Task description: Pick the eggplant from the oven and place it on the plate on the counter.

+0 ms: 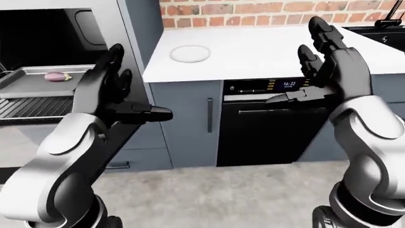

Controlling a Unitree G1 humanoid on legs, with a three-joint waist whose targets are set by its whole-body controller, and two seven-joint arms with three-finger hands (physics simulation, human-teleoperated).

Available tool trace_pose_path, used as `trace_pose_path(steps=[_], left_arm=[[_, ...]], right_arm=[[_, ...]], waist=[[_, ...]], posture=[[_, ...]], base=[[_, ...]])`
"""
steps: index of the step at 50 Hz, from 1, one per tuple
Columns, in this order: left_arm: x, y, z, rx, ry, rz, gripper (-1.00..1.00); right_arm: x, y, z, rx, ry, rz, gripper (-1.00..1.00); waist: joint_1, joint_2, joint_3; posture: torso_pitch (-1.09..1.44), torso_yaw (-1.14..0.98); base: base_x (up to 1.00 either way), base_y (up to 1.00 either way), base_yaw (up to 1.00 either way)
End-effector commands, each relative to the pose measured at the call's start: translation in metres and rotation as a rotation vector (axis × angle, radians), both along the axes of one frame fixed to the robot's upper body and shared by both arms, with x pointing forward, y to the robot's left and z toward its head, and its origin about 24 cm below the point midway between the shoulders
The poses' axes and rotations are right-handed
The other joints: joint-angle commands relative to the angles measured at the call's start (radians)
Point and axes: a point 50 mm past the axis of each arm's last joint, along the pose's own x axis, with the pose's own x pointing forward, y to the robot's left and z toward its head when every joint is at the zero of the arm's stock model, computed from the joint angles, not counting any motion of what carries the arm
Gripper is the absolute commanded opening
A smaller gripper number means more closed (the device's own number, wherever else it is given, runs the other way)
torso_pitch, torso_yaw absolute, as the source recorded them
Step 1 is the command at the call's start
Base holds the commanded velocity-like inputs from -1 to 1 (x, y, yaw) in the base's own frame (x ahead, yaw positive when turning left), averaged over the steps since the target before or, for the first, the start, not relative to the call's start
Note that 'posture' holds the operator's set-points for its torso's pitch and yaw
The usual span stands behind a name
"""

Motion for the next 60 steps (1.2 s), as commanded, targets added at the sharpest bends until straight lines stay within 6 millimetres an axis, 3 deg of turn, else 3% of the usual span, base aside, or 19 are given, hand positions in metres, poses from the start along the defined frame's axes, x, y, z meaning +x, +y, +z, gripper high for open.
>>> trace_pose_path(steps=[1, 2, 4, 9, 12, 14, 15, 17, 25, 28, 30, 39, 42, 43, 47, 54, 58, 59, 60], left_arm=[[-0.002, 0.005, 0.008, -0.002, -0.050, 0.024, 1.00], [-0.002, 0.005, 0.008, -0.001, -0.050, 0.025, 1.00], [-0.002, 0.007, 0.008, -0.003, -0.053, 0.028, 1.00], [-0.003, 0.008, 0.012, 0.003, -0.060, 0.029, 1.00], [-0.003, 0.007, 0.013, 0.008, -0.061, 0.027, 1.00], [-0.005, 0.006, 0.012, 0.010, -0.058, 0.026, 1.00], [-0.005, 0.006, 0.011, 0.012, -0.055, 0.026, 1.00], [-0.005, 0.006, 0.010, 0.011, -0.049, 0.025, 1.00], [-0.002, 0.006, 0.006, 0.015, -0.040, 0.026, 1.00], [-0.002, 0.005, 0.006, 0.017, -0.037, 0.022, 1.00], [-0.002, 0.005, 0.005, 0.018, -0.036, 0.022, 1.00], [-0.001, 0.005, 0.004, 0.018, -0.032, 0.022, 1.00], [-0.003, 0.005, 0.006, 0.020, -0.036, 0.022, 1.00], [-0.003, 0.005, 0.006, 0.016, -0.035, 0.024, 1.00], [-0.003, 0.005, 0.005, 0.023, -0.037, 0.024, 1.00], [-0.001, 0.004, 0.005, 0.024, -0.032, 0.025, 1.00], [-0.001, 0.004, 0.003, 0.025, -0.029, 0.024, 1.00], [-0.001, 0.004, 0.003, 0.026, -0.029, 0.024, 1.00], [-0.001, 0.004, 0.003, 0.026, -0.029, 0.024, 1.00]], right_arm=[[-0.004, 0.002, 0.008, -0.007, -0.043, 0.015, 1.00], [-0.004, 0.001, 0.008, -0.007, -0.043, 0.019, 1.00], [-0.007, 0.003, 0.011, 0.001, -0.051, 0.044, 1.00], [-0.007, 0.008, 0.014, -0.021, -0.033, 0.091, 1.00], [-0.010, 0.008, 0.020, -0.033, -0.038, 0.103, 1.00], [-0.010, 0.008, 0.020, -0.041, -0.033, 0.111, 1.00], [-0.010, 0.011, 0.019, -0.062, -0.022, 0.130, 1.00], [-0.010, 0.014, 0.020, -0.082, -0.020, 0.136, 1.00], [-0.011, 0.016, 0.027, -0.099, -0.038, 0.139, 1.00], [-0.009, 0.018, 0.025, -0.104, -0.037, 0.142, 1.00], [-0.008, 0.019, 0.025, -0.105, -0.037, 0.146, 1.00], [-0.005, 0.021, 0.021, -0.103, -0.030, 0.154, 1.00], [-0.004, 0.023, 0.019, -0.105, -0.025, 0.158, 1.00], [-0.004, 0.023, 0.019, -0.104, -0.025, 0.158, 1.00], [-0.003, 0.022, 0.018, -0.099, -0.025, 0.157, 1.00], [0.004, 0.021, 0.012, -0.101, -0.016, 0.154, 1.00], [0.006, 0.021, 0.011, -0.098, -0.015, 0.150, 1.00], [0.007, 0.021, 0.011, -0.099, -0.014, 0.149, 1.00], [0.008, 0.021, 0.010, -0.099, -0.013, 0.149, 1.00]], waist=[[0.004, 0.016, -0.019], [0.004, 0.055, -0.042], [0.062, 0.027, 0.013], [0.045, 0.003, -0.013], [0.037, -0.050, -0.006], [0.034, -0.118, -0.015], [0.038, -0.116, -0.035], [0.029, -0.112, -0.003], [0.035, -0.041, -0.009], [0.036, 0.007, -0.010], [0.045, 0.074, -0.031], [0.053, -0.054, -0.005], [0.043, -0.147, -0.017], [0.034, -0.112, -0.011], [0.043, -0.104, -0.020], [0.034, -0.019, -0.009], [0.040, 0.081, -0.036], [0.045, 0.044, -0.018], [0.048, 0.047, -0.024]], posture=[[0.00, 0.00], [0.00, 0.00], [0.00, 0.00], [0.00, 0.00], [0.00, 0.00], [0.00, 0.00], [0.00, 0.00], [0.00, 0.00], [0.00, 0.00], [0.00, 0.00], [0.00, 0.00], [0.00, 0.00], [0.00, 0.00], [0.00, 0.00], [0.00, 0.00], [0.00, 0.00], [0.00, 0.00], [0.00, 0.00], [0.00, 0.00]], base=[[0.52, -0.05, 0.00], [0.26, 0.00, 0.00], [0.00, 0.42, 0.50], [0.00, 0.00, 1.00], [0.00, 0.00, 1.00], [0.00, 0.00, 1.00], [0.00, 0.00, 1.00], [0.00, 0.00, 1.00], [0.00, 0.00, 1.00], [0.00, 0.00, 1.00], [0.00, 0.00, 1.00], [0.00, 0.00, 1.00], [0.00, 0.00, 1.00], [0.00, 0.00, 1.00], [0.00, 0.00, 1.00], [0.00, 0.00, 1.00], [0.00, 0.00, 1.00], [0.00, 0.00, 1.00], [0.00, 0.00, 1.00]])
